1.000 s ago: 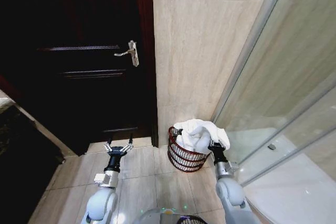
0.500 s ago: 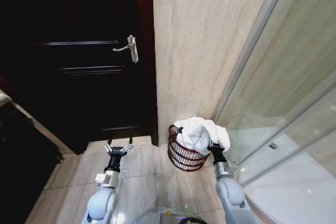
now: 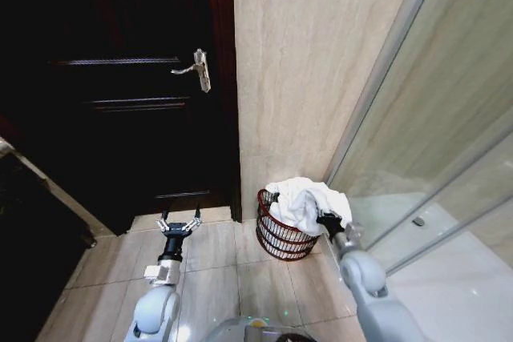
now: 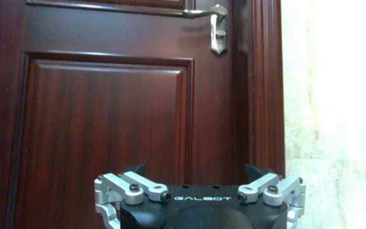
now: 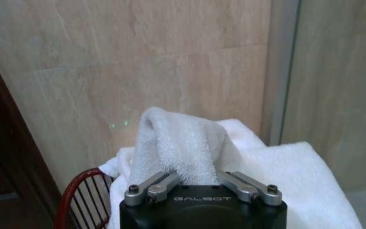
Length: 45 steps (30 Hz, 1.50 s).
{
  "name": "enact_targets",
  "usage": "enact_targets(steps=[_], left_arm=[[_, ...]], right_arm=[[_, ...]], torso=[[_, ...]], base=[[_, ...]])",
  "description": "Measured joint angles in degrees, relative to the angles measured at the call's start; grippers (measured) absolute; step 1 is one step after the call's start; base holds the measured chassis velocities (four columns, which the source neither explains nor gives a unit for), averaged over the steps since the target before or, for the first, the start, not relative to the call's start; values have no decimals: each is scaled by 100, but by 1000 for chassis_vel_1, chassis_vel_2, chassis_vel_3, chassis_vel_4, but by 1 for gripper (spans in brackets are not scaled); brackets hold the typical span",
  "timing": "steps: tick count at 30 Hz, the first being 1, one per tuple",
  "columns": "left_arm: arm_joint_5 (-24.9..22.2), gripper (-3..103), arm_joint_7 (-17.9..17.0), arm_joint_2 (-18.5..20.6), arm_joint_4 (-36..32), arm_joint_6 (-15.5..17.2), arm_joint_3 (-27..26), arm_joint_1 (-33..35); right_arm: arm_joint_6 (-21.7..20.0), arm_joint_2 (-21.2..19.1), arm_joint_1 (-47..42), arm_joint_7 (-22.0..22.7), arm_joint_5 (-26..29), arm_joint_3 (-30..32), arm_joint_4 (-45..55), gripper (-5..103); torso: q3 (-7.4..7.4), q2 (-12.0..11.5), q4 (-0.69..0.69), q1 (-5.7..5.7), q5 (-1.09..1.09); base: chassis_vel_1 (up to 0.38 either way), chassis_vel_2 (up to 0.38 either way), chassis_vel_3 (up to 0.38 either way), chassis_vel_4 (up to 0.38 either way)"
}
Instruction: Discard the used towel into the hamper.
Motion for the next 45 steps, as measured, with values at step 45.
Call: enact_targets(steps=[45], left_arm=[[-2, 100, 27, -211, -189, -148, -553, 56]], right_arm=[[-1395, -275, 2951, 1328, 3094, -2323, -2922, 5]], torso=[[24, 41, 1, 16, -1]], base=[[0, 0, 0, 0]])
